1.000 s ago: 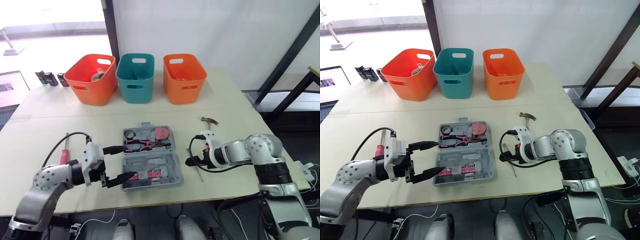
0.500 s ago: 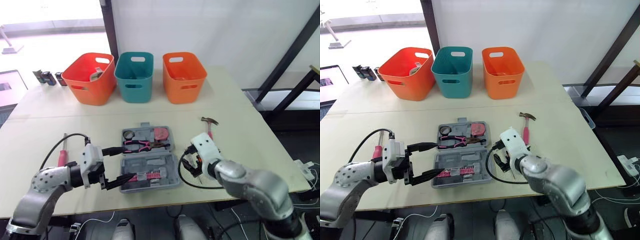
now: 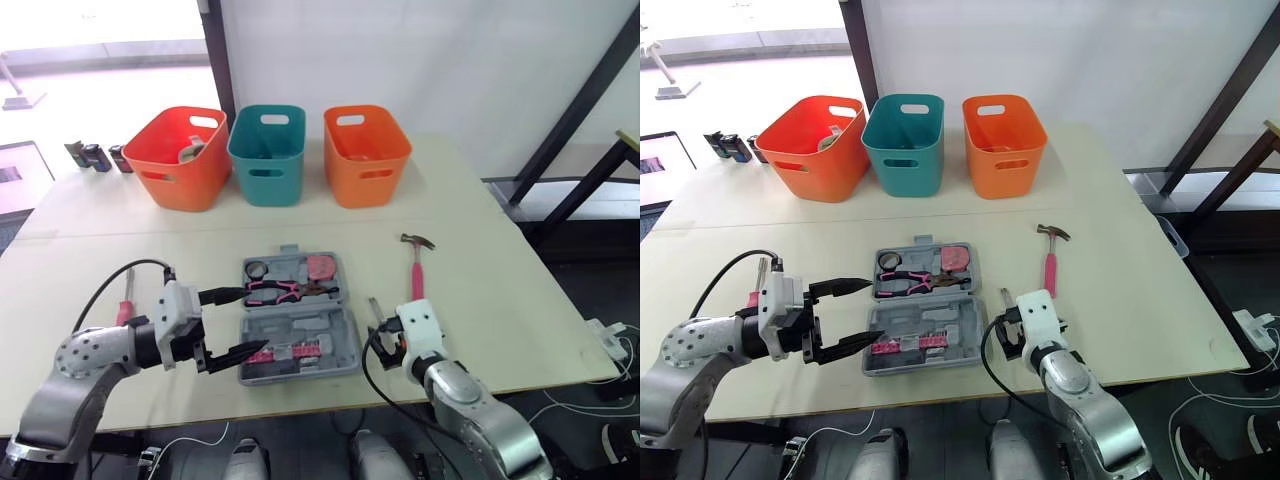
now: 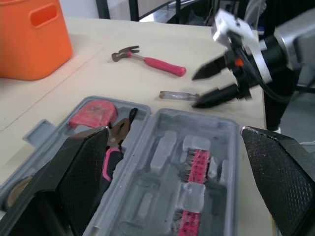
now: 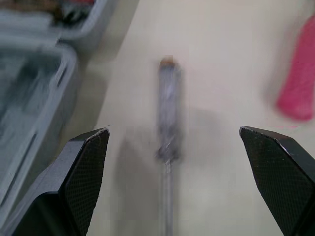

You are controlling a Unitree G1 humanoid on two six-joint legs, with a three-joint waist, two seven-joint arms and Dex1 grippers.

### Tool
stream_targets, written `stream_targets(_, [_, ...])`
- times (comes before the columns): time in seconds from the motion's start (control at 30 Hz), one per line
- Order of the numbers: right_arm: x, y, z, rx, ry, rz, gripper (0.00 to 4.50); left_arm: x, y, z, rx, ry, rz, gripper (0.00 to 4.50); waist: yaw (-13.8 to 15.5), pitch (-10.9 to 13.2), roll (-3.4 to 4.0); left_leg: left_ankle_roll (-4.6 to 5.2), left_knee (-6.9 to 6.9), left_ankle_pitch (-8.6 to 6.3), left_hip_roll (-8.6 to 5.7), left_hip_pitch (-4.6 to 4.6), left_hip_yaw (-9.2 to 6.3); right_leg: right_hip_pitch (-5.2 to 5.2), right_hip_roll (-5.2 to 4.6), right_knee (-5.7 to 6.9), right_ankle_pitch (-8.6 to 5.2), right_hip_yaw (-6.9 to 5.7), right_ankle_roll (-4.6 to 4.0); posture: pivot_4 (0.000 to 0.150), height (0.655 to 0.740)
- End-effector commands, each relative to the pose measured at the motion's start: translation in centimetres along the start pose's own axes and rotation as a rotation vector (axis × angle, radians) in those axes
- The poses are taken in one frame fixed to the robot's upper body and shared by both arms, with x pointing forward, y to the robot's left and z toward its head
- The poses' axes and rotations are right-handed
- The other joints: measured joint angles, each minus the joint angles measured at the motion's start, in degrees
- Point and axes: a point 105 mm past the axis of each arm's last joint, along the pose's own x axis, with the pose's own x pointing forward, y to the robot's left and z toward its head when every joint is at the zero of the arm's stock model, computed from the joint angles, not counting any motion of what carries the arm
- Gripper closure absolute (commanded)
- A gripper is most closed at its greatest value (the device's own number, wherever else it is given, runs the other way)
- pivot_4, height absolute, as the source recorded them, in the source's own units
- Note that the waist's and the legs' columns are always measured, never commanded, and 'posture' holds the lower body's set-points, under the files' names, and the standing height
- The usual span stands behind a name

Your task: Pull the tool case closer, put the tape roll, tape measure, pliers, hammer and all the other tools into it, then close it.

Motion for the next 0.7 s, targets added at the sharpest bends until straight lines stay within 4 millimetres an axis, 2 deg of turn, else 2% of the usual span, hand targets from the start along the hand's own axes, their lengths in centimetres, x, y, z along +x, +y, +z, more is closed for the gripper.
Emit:
stream_targets(0.03, [0.2,-0.4,0.0,0.014,-0.022,-0.014,0.01,-0.2,0.3,0.8,0.032,-0.016,0.001,0.0,-0.1,0.0,-0.01,0.0,0.01,0.0,0.0,0.0,0.0,0.01,0.0,0.0,0.0,0.0,0.0,0.15,0.74])
stream_targets(0.2, [0.5,-0.9,-1.1,0.074,0.014,-0.04,0.01,-0.2,0.4,0.8,0.038,-0.016,0.002,0.0,-0.1,0.0,-0.06,-0.01,0.03,0.01,0.0,0.12,-0.01,0.09,0.01,0.06,0.03,0.0,-0.04,0.15,0.74])
stream_targets(0.3, [0.5,-0.9,-1.3,0.081,0.022,-0.036,0.79,-0.2,0.5,0.9,0.04,-0.015,0.004,0.0,0.0,-0.1,-0.17,-0.04,0.06,0.02,0.0,0.12,-0.01,0.14,0.0,0.05,0.04,0.0,-0.06,0.15,0.74])
stream_targets(0.37, [0.6,-0.8,-1.3,0.074,0.021,-0.029,1.74,-0.2,0.5,0.9,0.04,-0.014,0.005,0.0,0.0,-0.2,-0.24,-0.05,0.07,0.03,0.0,0.12,-0.01,0.15,0.0,0.05,0.04,0.0,-0.06,0.15,0.74])
stream_targets(0.4, [0.6,-0.7,-1.3,0.07,0.02,-0.026,2.42,-0.2,0.6,0.9,0.041,-0.014,0.005,0.0,-0.1,-0.2,-0.23,-0.04,0.06,0.03,0.0,0.13,-0.01,0.14,0.0,0.05,0.04,0.0,-0.06,0.15,0.74])
stream_targets(0.43, [0.6,-0.7,-1.2,0.067,0.02,-0.025,2.8,-0.2,0.6,0.9,0.041,-0.013,0.005,0.0,-0.1,-0.2,-0.23,-0.04,0.06,0.03,0.0,0.13,-0.01,0.14,0.0,0.05,0.04,0.0,-0.06,0.15,0.74])
stream_targets(0.53, [0.6,-0.6,-1.1,0.047,0.015,-0.02,4.36,-0.2,0.6,0.9,0.041,-0.014,0.006,0.0,-0.1,-0.2,-0.24,-0.04,0.06,0.03,0.0,0.13,-0.01,0.14,0.0,0.05,0.04,0.0,-0.06,0.15,0.74])
stream_targets(0.57, [0.6,-0.6,-1.0,0.043,0.013,-0.02,4.48,-0.2,0.7,0.9,0.041,-0.014,0.006,0.0,-0.1,-0.2,-0.24,-0.04,0.06,0.03,0.0,0.13,-0.01,0.14,0.0,0.05,0.04,0.0,-0.06,0.15,0.74])
stream_targets(0.7, [0.7,-0.4,-0.2,-0.007,-0.023,-0.014,4.48,0.0,0.4,0.8,0.031,-0.017,-0.005,0.0,-0.1,-0.2,-0.24,-0.05,0.06,0.03,0.0,0.13,-0.01,0.14,0.0,0.06,0.04,0.0,-0.06,0.15,0.74])
